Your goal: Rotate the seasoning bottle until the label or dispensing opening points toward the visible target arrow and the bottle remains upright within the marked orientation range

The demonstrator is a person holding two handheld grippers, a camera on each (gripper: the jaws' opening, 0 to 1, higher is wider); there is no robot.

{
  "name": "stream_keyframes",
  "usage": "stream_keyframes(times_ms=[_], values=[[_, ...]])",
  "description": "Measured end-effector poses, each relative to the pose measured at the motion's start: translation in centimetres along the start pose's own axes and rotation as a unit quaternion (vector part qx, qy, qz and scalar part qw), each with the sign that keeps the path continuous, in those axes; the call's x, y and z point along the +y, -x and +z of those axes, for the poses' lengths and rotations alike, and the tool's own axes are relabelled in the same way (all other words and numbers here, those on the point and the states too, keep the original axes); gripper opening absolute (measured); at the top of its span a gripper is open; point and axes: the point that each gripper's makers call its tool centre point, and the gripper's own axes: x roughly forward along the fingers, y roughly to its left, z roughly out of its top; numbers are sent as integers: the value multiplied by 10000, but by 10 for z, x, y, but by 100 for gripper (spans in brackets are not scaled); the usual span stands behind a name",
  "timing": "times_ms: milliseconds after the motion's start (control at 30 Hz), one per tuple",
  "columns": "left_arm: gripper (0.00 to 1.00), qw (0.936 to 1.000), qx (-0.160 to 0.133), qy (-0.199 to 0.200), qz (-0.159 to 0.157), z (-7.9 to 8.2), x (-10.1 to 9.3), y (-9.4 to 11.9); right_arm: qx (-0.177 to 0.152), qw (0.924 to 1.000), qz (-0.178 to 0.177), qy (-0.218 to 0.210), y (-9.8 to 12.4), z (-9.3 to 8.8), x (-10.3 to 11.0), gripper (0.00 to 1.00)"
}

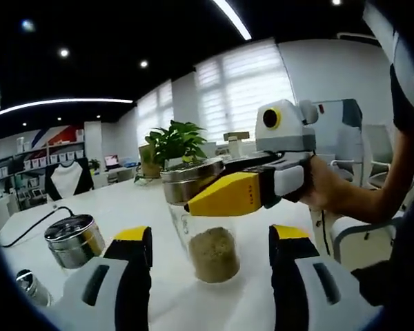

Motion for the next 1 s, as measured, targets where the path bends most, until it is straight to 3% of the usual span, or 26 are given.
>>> stream_keyframes(times_ms=[233, 600, 700, 933, 1000], values=[[66, 9995, -153, -78, -267, 8, 3, 4, -56, 9996, 273, 36, -7, 4, 13, 37], [59, 9987, -206, 249, -385, 1, 3, 6, -42, 9977, 669, -68, -15, 2, 30, 37], [53, 9983, -231, 272, -460, 1, 1, 6, -32, 9972, 745, -94, -17, 1, 34, 37], [48, 9978, -269, 335, -512, 1, 2, 7, -34, 9970, 757, -147, -19, 0, 35, 37], [47, 9977, -322, 401, -438, 1, 3, 7, 17, 9972, 752, 6, -20, -1, 38, 37]])
